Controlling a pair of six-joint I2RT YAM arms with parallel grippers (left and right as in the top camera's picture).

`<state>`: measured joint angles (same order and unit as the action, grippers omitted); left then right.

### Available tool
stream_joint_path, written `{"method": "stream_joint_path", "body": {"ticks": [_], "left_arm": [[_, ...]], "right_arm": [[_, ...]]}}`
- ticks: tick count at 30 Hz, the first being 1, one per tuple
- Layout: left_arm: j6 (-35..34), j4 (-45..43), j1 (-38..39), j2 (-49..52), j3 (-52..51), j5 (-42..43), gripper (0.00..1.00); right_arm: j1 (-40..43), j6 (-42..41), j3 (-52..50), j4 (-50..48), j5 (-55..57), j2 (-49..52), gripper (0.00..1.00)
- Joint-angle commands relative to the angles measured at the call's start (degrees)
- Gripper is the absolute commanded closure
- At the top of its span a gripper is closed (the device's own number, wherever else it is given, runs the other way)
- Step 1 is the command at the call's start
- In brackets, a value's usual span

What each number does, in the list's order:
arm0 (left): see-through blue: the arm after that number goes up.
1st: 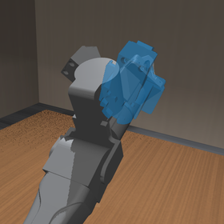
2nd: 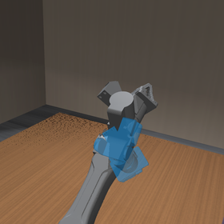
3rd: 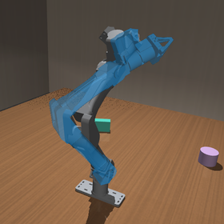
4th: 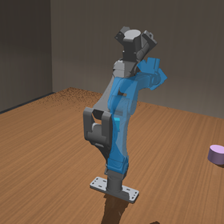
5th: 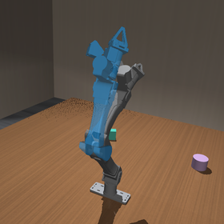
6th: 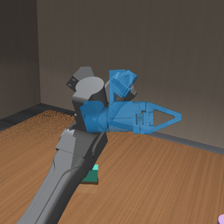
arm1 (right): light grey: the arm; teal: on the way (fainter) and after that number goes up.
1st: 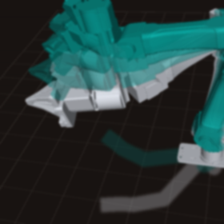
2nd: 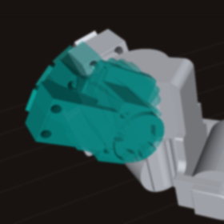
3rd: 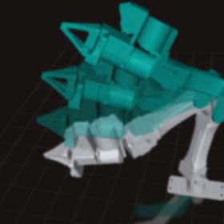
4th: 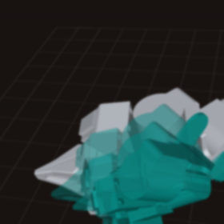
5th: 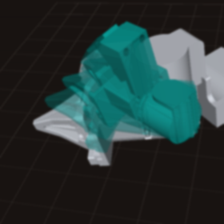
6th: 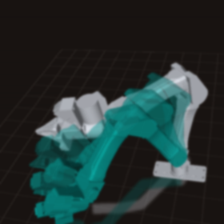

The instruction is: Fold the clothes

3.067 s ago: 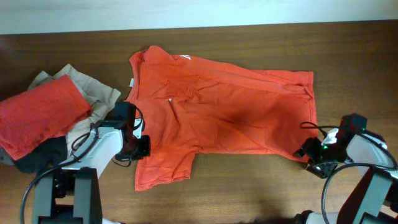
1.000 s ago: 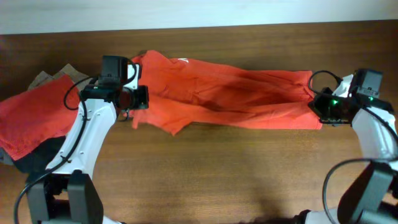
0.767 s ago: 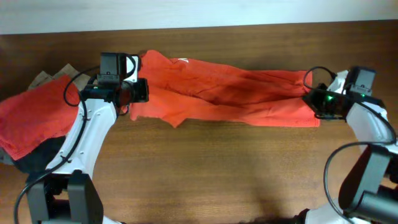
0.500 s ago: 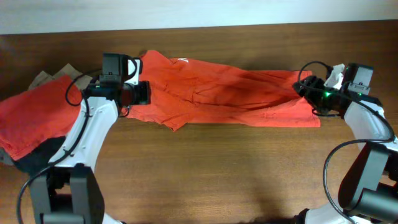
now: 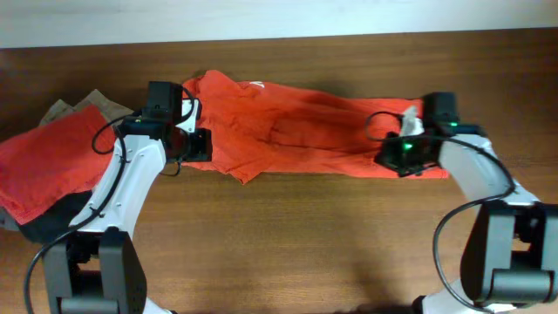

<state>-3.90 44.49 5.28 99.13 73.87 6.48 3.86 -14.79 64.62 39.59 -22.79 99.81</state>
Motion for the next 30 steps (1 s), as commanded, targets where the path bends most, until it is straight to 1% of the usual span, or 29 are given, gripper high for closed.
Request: {"method": "stream_joint_path", "body": {"ticks": [1, 4, 7, 9, 15, 18, 21, 24, 26, 27, 30], "left_arm": [[0.8, 2.4, 0.2, -0.7, 2.9, -0.2, 0.42], [0.8, 4.6, 0.2, -1.4, 5.3, -0.2, 0.42], [0.8, 6.1, 0.2, -2.6, 7.4, 0.0, 0.42], [0.8, 6.4, 0.2, -3.4, 8.2, 0.0, 0.42], [0.7, 6.8, 0.2, -4.0, 8.4, 0.0, 0.4], [0.7, 7.2, 0.2, -4.0, 8.4, 0.0, 0.4], [0.7, 7.6, 0.2, -4.0, 8.4, 0.0, 0.37], [0.8, 7.8, 0.2, -4.0, 8.4, 0.0, 0.36], [0.8, 8.0, 0.2, -4.0, 8.4, 0.0, 0.36], [0.8, 8.1, 0.2, -4.0, 8.4, 0.0, 0.36], [0.8, 8.2, 0.2, -4.0, 8.4, -0.1, 0.36]], "right_arm": [[-4.5, 0.8, 0.5, -2.5, 10.0, 3.0, 0.96], [-6.3, 0.2, 0.5, -6.1, 10.0, 6.1, 0.96], [-6.9, -2.5, 0.5, -9.3, 9.2, 9.2, 0.96], [-6.9, -2.5, 0.5, -13.3, 7.4, 11.0, 0.96], [-6.8, -2.6, 0.8, -30.9, 0.0, 11.9, 0.96], [-6.8, -5.5, 2.4, -33.7, -0.7, 11.9, 0.96], [-6.7, -5.4, 5.0, -32.1, -2.7, 11.8, 0.96], [-6.7, -4.0, 7.9, -26.9, -4.7, 11.1, 0.91], [-6.5, -1.3, 10.0, -20.6, -5.3, 10.3, 0.88], [-6.5, 1.4, 12.0, -13.7, -5.3, 9.7, 0.86], [-6.5, 5.8, 15.5, -0.5, -4.9, 9.5, 0.86]]}}
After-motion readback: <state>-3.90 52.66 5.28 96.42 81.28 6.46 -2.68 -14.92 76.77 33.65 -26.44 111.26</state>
